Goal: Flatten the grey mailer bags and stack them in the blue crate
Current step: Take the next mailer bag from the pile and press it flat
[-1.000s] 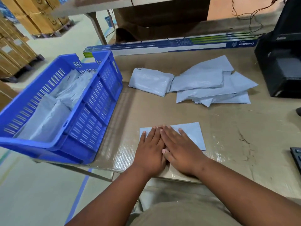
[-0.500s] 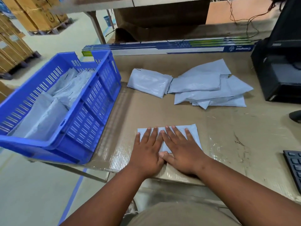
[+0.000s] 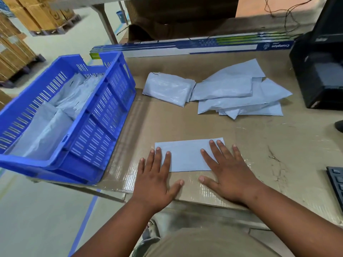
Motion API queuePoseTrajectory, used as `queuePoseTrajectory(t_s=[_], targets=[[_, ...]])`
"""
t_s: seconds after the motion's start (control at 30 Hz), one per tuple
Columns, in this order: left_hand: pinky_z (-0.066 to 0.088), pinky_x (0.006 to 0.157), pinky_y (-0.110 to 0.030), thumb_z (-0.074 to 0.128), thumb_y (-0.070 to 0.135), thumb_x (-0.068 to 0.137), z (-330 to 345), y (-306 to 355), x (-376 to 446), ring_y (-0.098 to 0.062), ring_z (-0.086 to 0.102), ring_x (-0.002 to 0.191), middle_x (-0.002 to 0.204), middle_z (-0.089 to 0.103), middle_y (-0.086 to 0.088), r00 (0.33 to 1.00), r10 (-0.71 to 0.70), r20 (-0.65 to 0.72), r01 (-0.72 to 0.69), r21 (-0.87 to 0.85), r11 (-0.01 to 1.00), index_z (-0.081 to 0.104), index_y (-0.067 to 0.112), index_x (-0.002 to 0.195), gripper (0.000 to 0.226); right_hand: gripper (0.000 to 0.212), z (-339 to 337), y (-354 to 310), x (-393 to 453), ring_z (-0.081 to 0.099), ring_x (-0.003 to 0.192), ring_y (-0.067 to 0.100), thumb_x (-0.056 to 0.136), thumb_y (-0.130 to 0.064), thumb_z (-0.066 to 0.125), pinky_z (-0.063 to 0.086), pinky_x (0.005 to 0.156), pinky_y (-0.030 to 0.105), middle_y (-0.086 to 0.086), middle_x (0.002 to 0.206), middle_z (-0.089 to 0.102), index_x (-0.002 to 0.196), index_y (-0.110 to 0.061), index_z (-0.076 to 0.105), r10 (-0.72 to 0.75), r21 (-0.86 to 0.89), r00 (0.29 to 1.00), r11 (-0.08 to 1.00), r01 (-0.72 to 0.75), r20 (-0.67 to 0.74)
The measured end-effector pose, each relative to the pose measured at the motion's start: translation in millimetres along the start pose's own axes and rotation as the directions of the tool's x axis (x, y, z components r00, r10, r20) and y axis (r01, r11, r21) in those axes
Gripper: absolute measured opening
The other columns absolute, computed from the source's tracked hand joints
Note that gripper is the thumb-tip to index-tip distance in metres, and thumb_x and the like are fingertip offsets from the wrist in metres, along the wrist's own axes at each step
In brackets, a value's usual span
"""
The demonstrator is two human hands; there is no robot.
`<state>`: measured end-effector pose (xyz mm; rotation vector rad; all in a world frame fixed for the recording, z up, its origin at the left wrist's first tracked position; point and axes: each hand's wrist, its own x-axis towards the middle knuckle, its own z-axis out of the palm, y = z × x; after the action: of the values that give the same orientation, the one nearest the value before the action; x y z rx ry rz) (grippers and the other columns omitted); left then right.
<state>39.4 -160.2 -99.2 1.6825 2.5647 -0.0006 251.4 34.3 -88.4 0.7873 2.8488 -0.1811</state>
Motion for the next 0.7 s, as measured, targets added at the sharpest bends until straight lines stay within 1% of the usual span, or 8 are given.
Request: queuePoseTrajectory(t_s=[0.2, 0.27, 0.3, 0.4, 0.43, 0.53, 0.63, 0.7], targets=[[-0.003, 0.130, -0.057, 0.018, 0.084, 0.096, -6.2, 1.8, -0.8, -0.026, -0.020, 0.162, 0.175, -0.023, -0.004, 0.997, -0.020, 0.069, 0.019, 0.018, 1.000, -0.016, 0.032, 0.167, 0.094, 0.096, -5.1, 0.1, 0.6, -0.039, 0.154, 0.023, 0.089, -0.091, 0.006, -0.016, 0.126, 0.060, 0.002, 0.168, -0.039, 0.164, -0.038, -0.023, -0.010, 0.016, 0.997, 1.000, 0.009, 0.075], [-0.007, 0.129, -0.058, 0.015, 0.080, 0.099, -10.5, 3.8, -0.2, -0.024, -0.022, 0.161, 0.174, -0.026, -0.002, 0.996, -0.031, 0.085, 0.031, -0.006, 0.999, -0.016, 0.033, 0.167, 0.088, 0.094, -6.2, 0.7, 0.0, -0.039, 0.154, 0.024, 0.090, -0.089, 0.006, -0.017, 0.125, 0.061, 0.003, 0.167, -0.039, 0.164, -0.037, -0.023, -0.020, -0.002, 0.995, 1.000, 0.020, 0.102], [-0.006, 0.129, -0.058, 0.013, 0.075, 0.101, -14.2, 4.8, 0.6, -0.023, -0.022, 0.161, 0.174, -0.026, -0.001, 0.997, -0.032, 0.074, 0.032, -0.005, 0.999, -0.014, 0.032, 0.167, 0.084, 0.092, -7.4, 0.7, 0.8, -0.037, 0.155, 0.025, 0.092, -0.086, 0.008, -0.017, 0.125, 0.060, 0.004, 0.169, -0.036, 0.165, -0.036, -0.019, -0.025, 0.000, 0.996, 1.000, 0.025, 0.081], [0.003, 0.132, -0.052, 0.018, 0.057, 0.105, -28.5, 8.7, 11.3, -0.022, -0.012, 0.163, 0.177, -0.014, -0.002, 0.998, 0.064, -0.015, -0.064, -0.021, 0.998, 0.002, 0.023, 0.170, 0.076, 0.082, -17.1, -3.8, 8.4, -0.016, 0.162, 0.023, 0.101, -0.069, 0.018, -0.010, 0.127, 0.053, 0.007, 0.177, -0.009, 0.170, -0.023, 0.010, -0.077, 0.024, 0.991, 0.997, 0.080, -0.109], [0.008, 0.132, -0.050, 0.021, 0.051, 0.105, -31.2, 12.2, 15.3, -0.022, -0.007, 0.164, 0.178, -0.007, -0.004, 0.992, 0.122, -0.043, -0.124, -0.039, 0.991, 0.008, 0.018, 0.170, 0.074, 0.079, -18.2, -7.7, 13.6, -0.011, 0.163, 0.023, 0.104, -0.063, 0.019, -0.009, 0.128, 0.051, 0.007, 0.177, -0.006, 0.170, -0.020, 0.011, -0.109, 0.011, 0.986, 0.994, 0.111, -0.130], [0.013, 0.132, -0.049, 0.025, 0.040, 0.101, -20.2, 28.7, 23.9, -0.019, -0.003, 0.164, 0.177, 0.004, -0.006, 0.972, 0.230, -0.041, -0.233, -0.107, 0.966, 0.016, 0.011, 0.169, 0.074, 0.075, -11.4, -28.5, 27.3, -0.006, 0.164, 0.022, 0.106, -0.054, 0.020, -0.006, 0.130, 0.048, 0.008, 0.178, -0.002, 0.169, -0.014, 0.010, -0.195, 0.030, 0.973, 0.979, 0.200, -0.123], [0.017, 0.130, -0.053, 0.030, 0.038, 0.102, -2.9, 37.0, 26.0, -0.019, -0.001, 0.164, 0.177, 0.008, -0.008, 0.975, 0.217, -0.058, -0.222, -0.113, 0.968, 0.016, 0.010, 0.169, 0.073, 0.081, 1.2, -37.6, 32.3, -0.017, 0.161, 0.017, 0.100, -0.058, 0.009, -0.001, 0.132, 0.049, 0.003, 0.176, -0.013, 0.170, -0.018, -0.001, -0.200, 0.084, 0.977, 0.975, 0.207, -0.077], [0.020, 0.129, -0.053, 0.034, 0.039, 0.104, 3.5, 30.4, 26.7, -0.022, 0.005, 0.164, 0.177, 0.012, -0.009, 0.972, 0.223, -0.072, -0.228, -0.086, 0.970, 0.019, 0.009, 0.168, 0.072, 0.082, 3.0, -31.2, 30.9, -0.021, 0.160, 0.013, 0.101, -0.065, 0.011, -0.002, 0.132, 0.048, -0.003, 0.176, -0.017, 0.170, -0.022, -0.004, -0.175, 0.095, 0.981, 0.979, 0.182, -0.079]])
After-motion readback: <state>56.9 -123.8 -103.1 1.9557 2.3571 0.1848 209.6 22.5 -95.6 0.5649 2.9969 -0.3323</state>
